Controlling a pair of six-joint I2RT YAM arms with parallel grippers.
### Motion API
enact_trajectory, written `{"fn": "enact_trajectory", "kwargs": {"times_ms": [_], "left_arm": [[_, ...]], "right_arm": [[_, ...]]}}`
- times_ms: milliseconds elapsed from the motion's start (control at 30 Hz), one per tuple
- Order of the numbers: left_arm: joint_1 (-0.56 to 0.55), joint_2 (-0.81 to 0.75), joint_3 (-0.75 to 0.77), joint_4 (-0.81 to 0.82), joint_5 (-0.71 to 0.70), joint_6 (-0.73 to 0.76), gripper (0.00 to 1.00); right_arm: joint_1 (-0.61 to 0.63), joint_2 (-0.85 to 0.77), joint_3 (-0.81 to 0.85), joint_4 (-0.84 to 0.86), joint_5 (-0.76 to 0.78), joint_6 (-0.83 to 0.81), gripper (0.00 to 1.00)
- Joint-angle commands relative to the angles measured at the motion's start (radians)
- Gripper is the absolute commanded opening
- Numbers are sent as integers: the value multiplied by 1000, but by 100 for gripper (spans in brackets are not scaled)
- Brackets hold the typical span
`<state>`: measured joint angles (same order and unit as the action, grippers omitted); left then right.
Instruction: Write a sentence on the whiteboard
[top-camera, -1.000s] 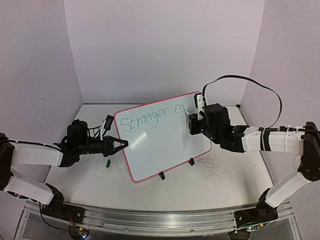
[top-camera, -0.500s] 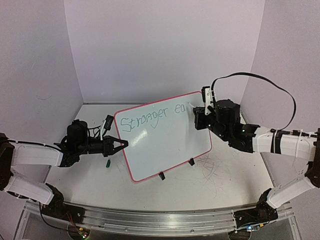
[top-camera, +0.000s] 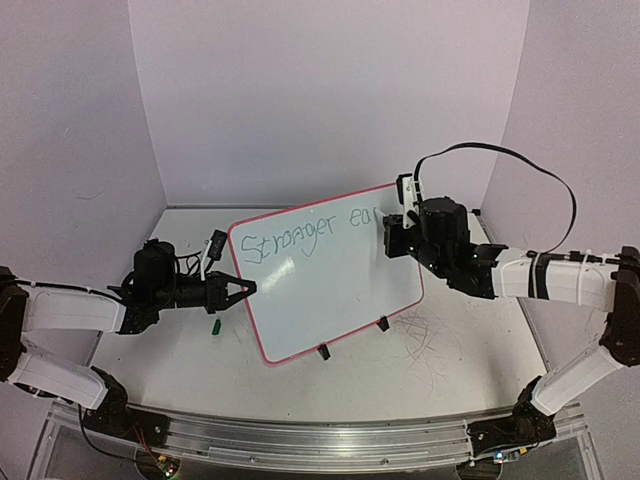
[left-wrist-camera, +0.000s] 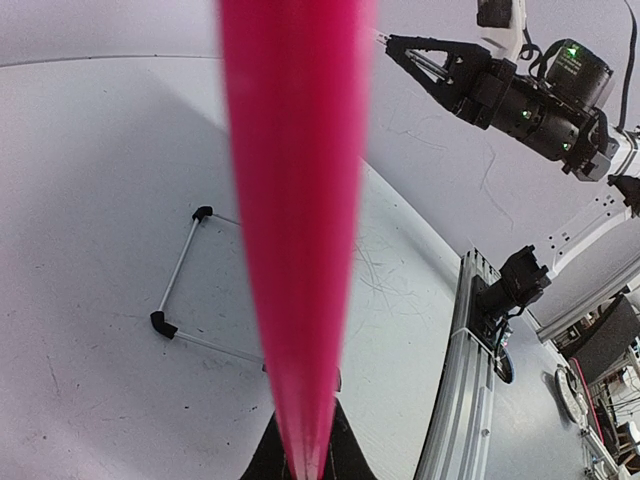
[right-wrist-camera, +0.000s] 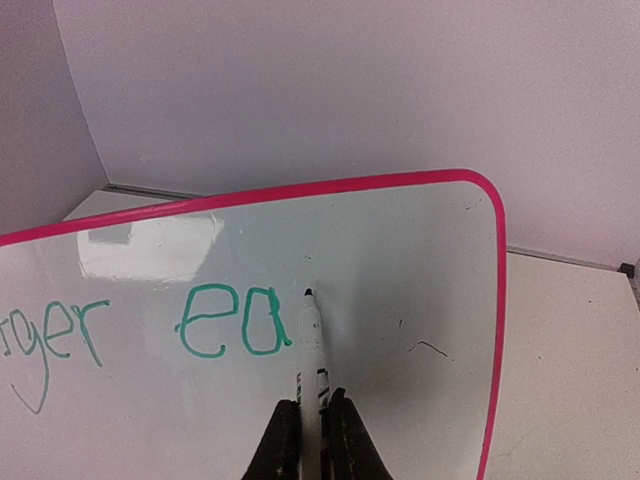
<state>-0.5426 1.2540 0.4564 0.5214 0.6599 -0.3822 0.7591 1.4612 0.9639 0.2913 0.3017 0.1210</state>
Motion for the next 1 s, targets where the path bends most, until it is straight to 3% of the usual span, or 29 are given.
{"fn": "enact_trajectory", "kwargs": {"times_ms": [0, 967], "left_arm": [[5, -25, 13, -9, -32, 72, 0], [4, -18, 24, -9, -27, 71, 0]], "right_arm": [[-10, 21, 46, 28, 30, 5, 0], [-11, 21, 22, 4, -62, 16, 0]]}}
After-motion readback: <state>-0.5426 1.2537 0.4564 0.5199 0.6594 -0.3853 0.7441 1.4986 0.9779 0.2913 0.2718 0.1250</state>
